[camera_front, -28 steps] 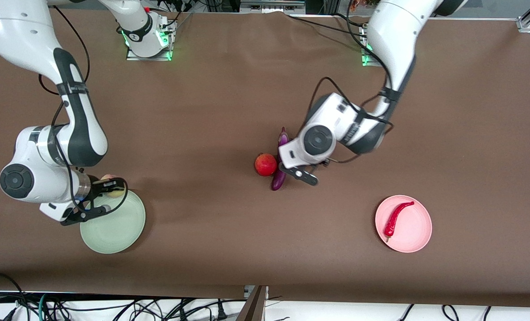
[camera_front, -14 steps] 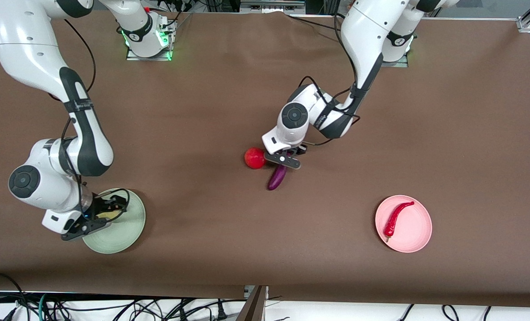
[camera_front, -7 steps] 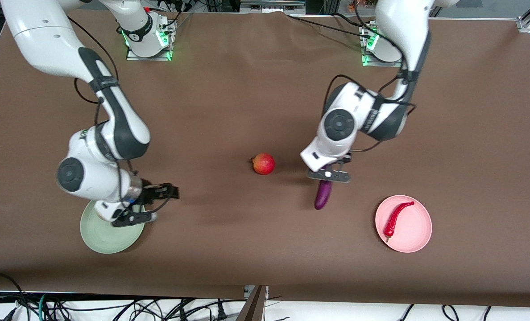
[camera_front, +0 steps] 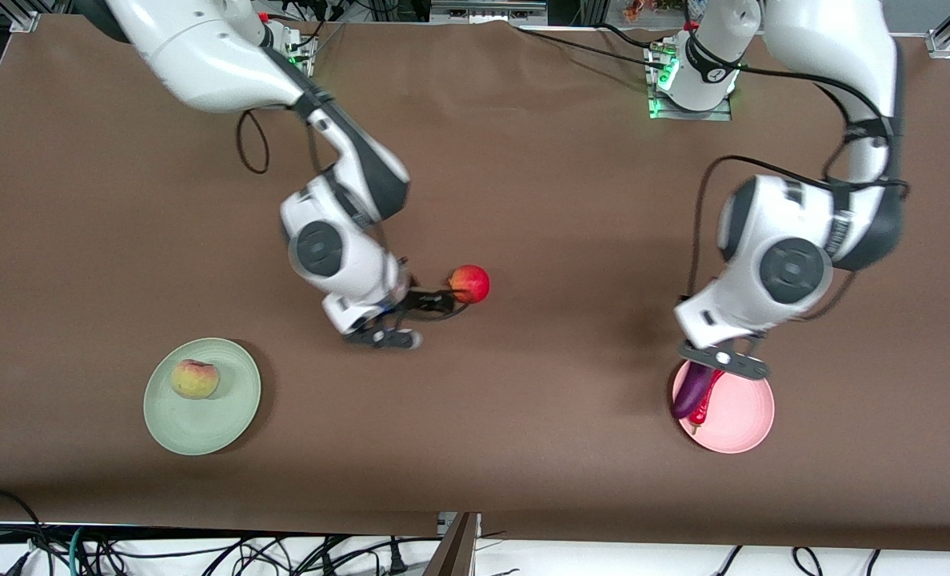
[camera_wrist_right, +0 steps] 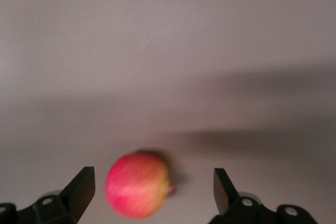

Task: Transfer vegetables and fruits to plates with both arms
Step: 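Carry the eggplant with the left gripper while the right gripper reaches the apple, then lower the eggplant onto the pink plate while the right gripper grasps the apple, then carry the apple with the right gripper while the left gripper returns to rest, then release the red apple on the green plate and retract the right arm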

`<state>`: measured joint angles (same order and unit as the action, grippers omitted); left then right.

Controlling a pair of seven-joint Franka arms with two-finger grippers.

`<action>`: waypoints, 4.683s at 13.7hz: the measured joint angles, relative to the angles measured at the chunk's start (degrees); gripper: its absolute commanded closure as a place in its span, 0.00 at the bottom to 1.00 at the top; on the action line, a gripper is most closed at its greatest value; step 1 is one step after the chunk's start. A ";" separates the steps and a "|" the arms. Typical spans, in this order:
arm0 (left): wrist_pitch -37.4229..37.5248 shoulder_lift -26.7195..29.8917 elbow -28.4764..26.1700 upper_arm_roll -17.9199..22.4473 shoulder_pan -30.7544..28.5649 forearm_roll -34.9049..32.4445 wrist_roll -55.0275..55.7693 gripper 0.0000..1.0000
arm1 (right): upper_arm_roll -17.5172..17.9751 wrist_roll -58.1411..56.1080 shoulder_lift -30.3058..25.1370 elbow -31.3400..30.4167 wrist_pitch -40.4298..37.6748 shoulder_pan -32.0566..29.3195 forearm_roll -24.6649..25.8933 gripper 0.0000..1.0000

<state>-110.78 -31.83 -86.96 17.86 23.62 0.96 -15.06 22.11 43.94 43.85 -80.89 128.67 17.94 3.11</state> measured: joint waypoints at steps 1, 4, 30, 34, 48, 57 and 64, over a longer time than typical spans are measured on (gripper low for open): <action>-0.98 -1.86 1.40 0.02 -2.47 -0.44 -3.33 0.88 | -0.33 2.67 0.60 -0.06 1.18 1.80 0.99 0.00; -6.78 -7.81 4.56 -0.07 -8.08 -0.64 -7.45 0.88 | -2.59 6.22 2.06 -0.13 2.93 6.36 3.90 0.00; 8.87 3.09 7.54 -2.47 -6.96 2.45 -1.32 0.00 | -9.99 -42.16 -0.86 1.23 -3.83 -16.89 11.39 0.64; 20.55 9.24 8.28 -3.13 -3.94 2.62 9.25 0.00 | -9.98 -47.44 -0.51 0.46 -3.30 -20.55 11.39 0.63; 18.17 30.37 -5.62 -13.87 -18.31 -2.06 11.18 0.00 | -8.39 -48.58 -10.48 2.79 -15.28 -21.10 10.79 0.00; 17.41 33.66 -10.51 -16.80 -21.66 -2.06 13.44 0.00 | -8.44 -41.05 -26.13 3.94 -41.88 -21.28 4.08 0.00; 17.88 33.49 -9.96 -17.24 -21.65 -2.06 14.12 0.00 | -8.77 -40.11 -35.33 2.59 -48.53 -21.62 2.12 0.00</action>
<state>-92.90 1.66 -96.92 0.63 1.97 -1.11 -0.94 13.35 3.83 8.52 -78.30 80.14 -3.68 5.23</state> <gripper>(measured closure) 0.000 0.000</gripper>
